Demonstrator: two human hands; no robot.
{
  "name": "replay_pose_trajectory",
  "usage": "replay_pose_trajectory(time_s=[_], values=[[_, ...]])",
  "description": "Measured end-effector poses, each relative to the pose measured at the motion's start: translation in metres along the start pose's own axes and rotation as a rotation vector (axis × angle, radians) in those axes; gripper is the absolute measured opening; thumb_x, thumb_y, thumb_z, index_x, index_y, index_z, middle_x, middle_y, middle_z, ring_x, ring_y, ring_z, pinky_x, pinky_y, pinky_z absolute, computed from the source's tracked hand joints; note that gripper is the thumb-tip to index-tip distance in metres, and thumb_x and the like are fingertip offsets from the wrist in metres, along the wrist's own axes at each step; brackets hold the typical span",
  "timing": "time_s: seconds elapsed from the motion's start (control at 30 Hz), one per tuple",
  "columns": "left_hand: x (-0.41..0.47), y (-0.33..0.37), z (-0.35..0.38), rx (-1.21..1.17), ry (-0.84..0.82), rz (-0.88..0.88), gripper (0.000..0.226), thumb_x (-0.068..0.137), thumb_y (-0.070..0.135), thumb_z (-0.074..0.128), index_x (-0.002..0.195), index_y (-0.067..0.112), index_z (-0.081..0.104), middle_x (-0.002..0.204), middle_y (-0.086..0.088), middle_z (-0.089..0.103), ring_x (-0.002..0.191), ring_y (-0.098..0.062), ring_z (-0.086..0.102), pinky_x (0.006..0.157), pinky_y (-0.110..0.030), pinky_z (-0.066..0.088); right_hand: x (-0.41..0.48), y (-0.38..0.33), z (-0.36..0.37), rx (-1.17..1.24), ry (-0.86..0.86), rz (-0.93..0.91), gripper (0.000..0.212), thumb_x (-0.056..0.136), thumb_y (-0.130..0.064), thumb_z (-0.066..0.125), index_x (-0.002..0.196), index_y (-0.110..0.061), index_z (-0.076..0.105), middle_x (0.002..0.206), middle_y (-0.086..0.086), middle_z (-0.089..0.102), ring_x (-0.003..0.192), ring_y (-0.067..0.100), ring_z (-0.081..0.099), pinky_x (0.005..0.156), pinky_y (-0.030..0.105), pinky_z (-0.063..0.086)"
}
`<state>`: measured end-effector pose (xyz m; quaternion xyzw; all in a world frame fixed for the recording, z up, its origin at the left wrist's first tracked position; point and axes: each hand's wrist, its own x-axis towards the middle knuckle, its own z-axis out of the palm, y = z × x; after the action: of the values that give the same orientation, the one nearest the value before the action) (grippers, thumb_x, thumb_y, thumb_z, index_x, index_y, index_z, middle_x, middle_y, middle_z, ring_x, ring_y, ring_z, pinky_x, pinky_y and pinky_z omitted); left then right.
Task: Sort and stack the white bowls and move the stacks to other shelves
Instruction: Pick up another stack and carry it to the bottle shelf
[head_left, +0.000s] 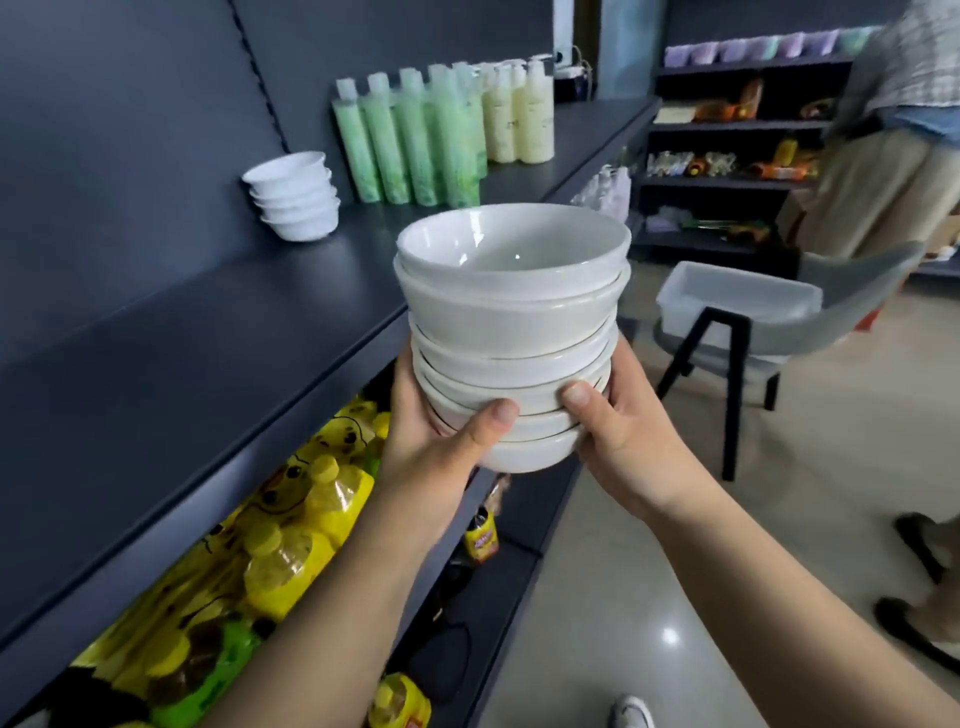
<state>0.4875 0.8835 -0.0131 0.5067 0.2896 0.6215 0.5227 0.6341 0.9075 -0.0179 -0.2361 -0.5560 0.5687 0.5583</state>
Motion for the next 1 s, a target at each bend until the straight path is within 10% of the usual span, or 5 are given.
replay_pose_trajectory(time_s=[1.0], values=[[0.152,0.035,-0.093,0.352,0.702,0.248,0.112,0.042,0.048,0.087,0.137,0.022,0.032,0.126,0.003,0.059,0.116,-0.014,0.057,0.085,-0.022,0.05,0.279,0.063,0.05,0.225,-0.737,0.202,0.099,0.05,-0.053,0.081,0.134,-0.025,0.037,0.132,-0.003,0.055,0.121,0.012,0.053,0.094,0.023,0.047]])
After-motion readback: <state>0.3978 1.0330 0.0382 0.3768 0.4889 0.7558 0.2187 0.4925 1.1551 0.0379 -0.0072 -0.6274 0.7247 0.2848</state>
